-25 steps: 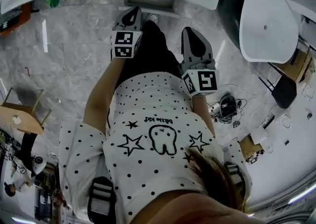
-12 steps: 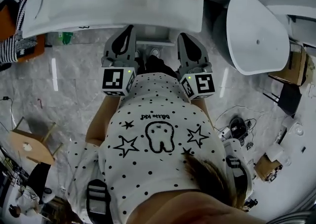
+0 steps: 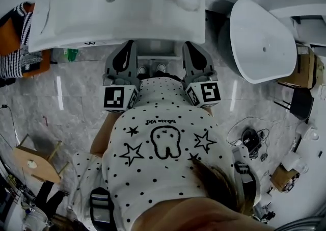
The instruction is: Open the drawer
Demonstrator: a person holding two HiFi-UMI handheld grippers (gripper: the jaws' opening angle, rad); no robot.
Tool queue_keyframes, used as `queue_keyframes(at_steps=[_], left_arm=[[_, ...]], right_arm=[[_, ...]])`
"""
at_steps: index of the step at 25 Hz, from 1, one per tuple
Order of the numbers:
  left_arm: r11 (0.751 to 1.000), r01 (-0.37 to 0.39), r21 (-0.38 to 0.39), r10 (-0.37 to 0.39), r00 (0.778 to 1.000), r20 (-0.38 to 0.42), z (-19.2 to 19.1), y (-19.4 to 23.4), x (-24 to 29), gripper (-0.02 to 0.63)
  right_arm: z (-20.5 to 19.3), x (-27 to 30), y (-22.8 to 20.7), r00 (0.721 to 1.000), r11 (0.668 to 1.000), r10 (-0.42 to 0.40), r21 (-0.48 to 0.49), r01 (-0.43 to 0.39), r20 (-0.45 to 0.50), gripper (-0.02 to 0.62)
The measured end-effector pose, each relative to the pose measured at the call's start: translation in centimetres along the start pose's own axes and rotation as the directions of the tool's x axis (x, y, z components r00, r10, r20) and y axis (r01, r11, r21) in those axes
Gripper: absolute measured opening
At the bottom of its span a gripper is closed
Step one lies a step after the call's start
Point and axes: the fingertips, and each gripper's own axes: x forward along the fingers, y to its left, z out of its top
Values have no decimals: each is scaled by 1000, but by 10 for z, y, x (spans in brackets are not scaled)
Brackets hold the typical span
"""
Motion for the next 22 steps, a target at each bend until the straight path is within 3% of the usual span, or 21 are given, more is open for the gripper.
queue_keyframes(at_steps=[7,22], left_arm=[[998,67,-3,-67,998,7,3,-21,12,6],[996,70,-48,-69,998,8,-1,-17,12,5]], right_arm=[[4,-3,-3,1000,1000,-14,-14,14,3,14],[0,-2,0,1000,999,-14,-36,13,-21,14]])
